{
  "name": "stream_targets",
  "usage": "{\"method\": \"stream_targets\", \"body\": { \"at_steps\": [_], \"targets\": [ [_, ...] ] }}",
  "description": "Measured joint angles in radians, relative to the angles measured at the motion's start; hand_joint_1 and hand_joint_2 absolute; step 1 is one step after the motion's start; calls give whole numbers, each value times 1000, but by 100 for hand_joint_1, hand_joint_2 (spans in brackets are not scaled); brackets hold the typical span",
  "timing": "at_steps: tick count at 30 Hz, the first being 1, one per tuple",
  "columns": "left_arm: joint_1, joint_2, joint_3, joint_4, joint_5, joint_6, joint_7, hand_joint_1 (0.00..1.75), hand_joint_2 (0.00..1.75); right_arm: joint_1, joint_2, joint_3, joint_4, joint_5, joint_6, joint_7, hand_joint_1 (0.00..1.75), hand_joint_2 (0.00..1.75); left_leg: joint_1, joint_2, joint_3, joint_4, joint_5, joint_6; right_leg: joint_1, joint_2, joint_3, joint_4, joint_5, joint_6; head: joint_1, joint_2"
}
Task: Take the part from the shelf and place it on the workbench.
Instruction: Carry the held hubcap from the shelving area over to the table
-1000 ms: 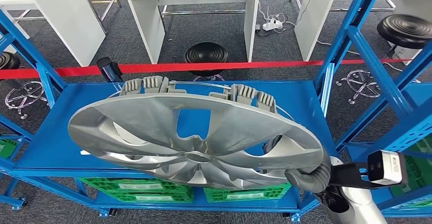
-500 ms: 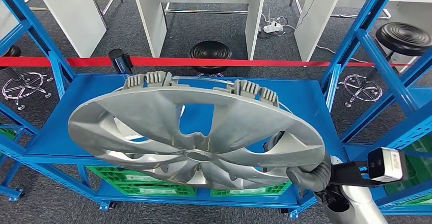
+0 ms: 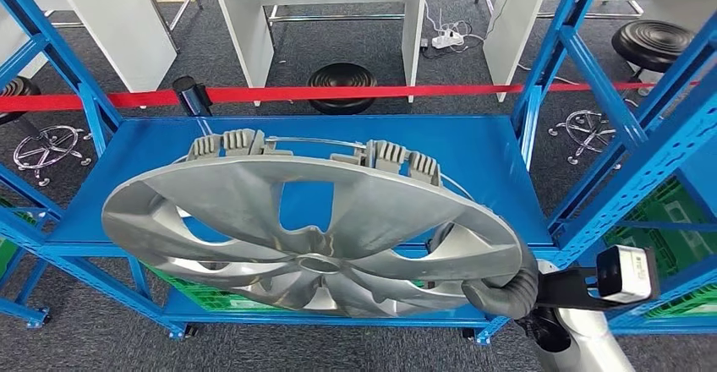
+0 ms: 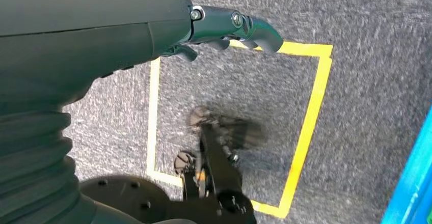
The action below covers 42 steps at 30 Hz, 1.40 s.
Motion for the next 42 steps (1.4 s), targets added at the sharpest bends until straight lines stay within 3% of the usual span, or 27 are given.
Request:
{"method": "stream_targets", "body": {
  "at_steps": [1, 3, 5, 7, 8, 11, 13, 15, 16, 17, 18, 19, 20, 22, 24, 26, 27, 29, 31, 32, 33, 34, 36, 38, 39, 41, 42],
  "targets": [
    [0, 2, 0, 0, -1, 0, 0, 0, 175, 0, 2, 0, 0, 10, 0, -5, 175, 175, 0, 0, -14, 57, -27, -3, 0, 0, -11, 1, 8, 1, -1, 0],
    [1, 5, 0, -1, -4, 2, 0, 0, 175, 1, 7, -1, 0, 29, -1, -20, 175, 175, 1, 0, 5, 78, -24, -6, 0, 0, -31, 3, 22, 5, -2, 0],
    [0, 7, 0, -1, -10, 6, -1, 0, 175, 1, 13, -2, 0, 34, -2, -32, 175, 175, 3, 0, 94, -44, 23, -3, -1, -1, -45, 7, 33, 11, -4, 0],
    [-1, 8, 0, -2, -13, 11, -3, 0, 175, 0, 19, -6, 0, 37, -2, -38, 175, 175, -1, -2, 170, -164, 48, 8, 1, 0, -53, 10, 43, 21, -5, 0],
    [-2, 8, 0, -2, -14, 13, -5, 0, 175, -1, 21, -7, -1, 41, -2, -40, 175, 175, -2, -3, 184, -192, 49, 16, 2, 0, -56, 11, 48, 27, -5, 0],
    [-1, 8, 0, -3, -14, 20, -11, 0, 175, -2, 23, -10, 0, 62, -3, -51, 175, 175, -4, -3, 170, -201, 60, 42, 1, 1, -62, 11, 58, 46, -4, 0],
    [-2, 8, 0, -3, -14, 22, -16, 0, 175, -2, 23, -14, 2, 75, -4, -57, 175, 175, -2, 1, 154, -205, 78, 58, -1, 2, -84, 55, 11, 56, 0, 0],
    [-2, 8, 0, -4, -14, 22, -18, 0, 175, -2, 23, -17, 9, 82, -5, -63, 175, 175, -2, 3, 131, -204, 97, 67, -2, 2, -125, 173, -81, 62, 4, 0],
    [-1, 9, 0, -5, -14, 22, -19, 0, 175, -2, 23, -18, 13, 84, -5, -66, 175, 175, -3, 3, 119, -203, 106, 68, -2, 2, -142, 235, -114, 64, 6, 0],
    [-1, 9, 0, -5, -14, 22, -19, 0, 175, -2, 23, -19, 17, 85, -5, -67, 175, 175, -4, 3, 107, -202, 115, 69, -2, 2, -147, 276, -126, 65, 6, 0],
    [-1, 9, 0, -5, -14, 22, -19, 0, 175, -2, 23, -19, 22, 85, -5, -67, 175, 175, -5, 3, 94, -200, 123, 68, -1, 2, -134, 280, -117, 64, 6, 0],
    [-1, 8, 0, -5, -14, 22, -19, 0, 175, -2, 23, -19, 25, 87, -5, -67, 175, 175, -6, 3, 83, -197, 130, 67, -1, 2, -102, 247, -94, 61, 7, 0],
    [-1, 8, 0, -5, -14, 22, -19, 0, 175, -2, 23, -19, 27, 90, -5, -68, 175, 175, -6, 3, 73, -193, 137, 65, 0, 2, -53, 183, -69, 56, 8, 0],
    [-1, 7, 0, -5, -16, 22, -20, 0, 175, -2, 23, -19, 29, 100, -5, -69, 175, 175, -8, 2, 59, -188, 148, 57, 6, 1, 38, 48, -50, 45, 8, 0],
    [-1, 7, 0, -5, -17, 21, -19, 0, 175, -1, 25, -20, 29, 110, -5, -74, 175, 175, -8, 2, 54, -188, 161, 44, 13, 2, 66, -6, -53, 34, 8, 0],
    [-1, 8, 0, -5, -18, 21, -17, 0, 175, 3, 26, -20, 29, 117, -5, -81, 175, 175, -8, 1, 51, -189, 171, 32, 11, 1, 56, -10, -38, 22, 10, 0],
    [0, 8, 0, -5, -19, 21, -15, 0, 175, 4, 27, -20, 29, 119, -5, -83, 175, 175, -7, 0, 44, -181, 161, 26, 8, 0, 48, -13, -28, 14, 9, 0],
    [1, 9, 0, -5, -20, 21, -13, 0, 175, 7, 31, -20, 29, 120, -4, -85, 175, 175, -4, -2, 18, -110, 88, 15, 3, -3, 27, -17, -6, 4, 4, 0],
    [1, 10, 0, -5, -20, 21, -13, 0, 175, 10, 33, -20, 29, 119, -4, -85, 175, 175, -1, -2, -15, 14, -1, 5, 2, -3, 1, -16, 14, 1, -1, 0],
    [0, 10, 0, -5, -21, 20, -13, 0, 175, 12, 34, -20, 29, 119, -3, -84, 175, 175, 1, -2, -21, 64, -19, 1, 2, -3, -12, -16, 24, 2, -2, 0],
    [1, 11, 0, -5, -22, 20, -13, 0, 175, 13, 35, -20, 29, 118, -3, -83, 175, 175, 2, -2, -13, 84, -13, -2, 2, -4, -25, -15, 34, 5, -3, 0],
    [0, 12, 0, -5, -23, 19, -13, 0, 175, 14, 36, -20, 29, 117, -2, -83, 175, 175, 4, -2, 13, 69, 10, -4, 1, -4, -38, -13, 44, 7, -4, 0],
    [-1, 13, 0, -6, -25, 17, -13, 0, 175, 14, 39, -21, 29, 114, -2, -81, 175, 175, 6, -2, 111, -57, 51, -3, 1, -4, -58, -9, 60, 15, -5, 0],
    [-3, 13, 0, -6, -28, 15, -13, 0, 175, 13, 42, -23, 29, 109, -1, -78, 175, 175, 4, -4, 191, -180, 48, 9, 2, -4, -68, -5, 74, 27, -6, 0],
    [-4, 13, 0, -6, -30, 14, -13, 0, 175, 12, 44, -24, 29, 106, -1, -76, 175, 175, 1, -6, 205, -209, 40, 17, 2, -4, -70, -5, 81, 33, -6, 0],
    [-3, 13, 0, -6, -31, 13, -14, 0, 175, 9, 47, -25, 29, 100, 0, -74, 175, 175, -1, -5, 196, -216, 49, 36, 1, -3, -73, -7, 93, 47, -6, 0],
    [-3, 13, 0, -6, -31, 13, -14, 0, 175, 9, 48, -25, 29, 98, 0, -73, 175, 175, -1, -3, 189, -216, 58, 46, -1, -2, -79, -1, 85, 53, -5, 0]
  ]
}}
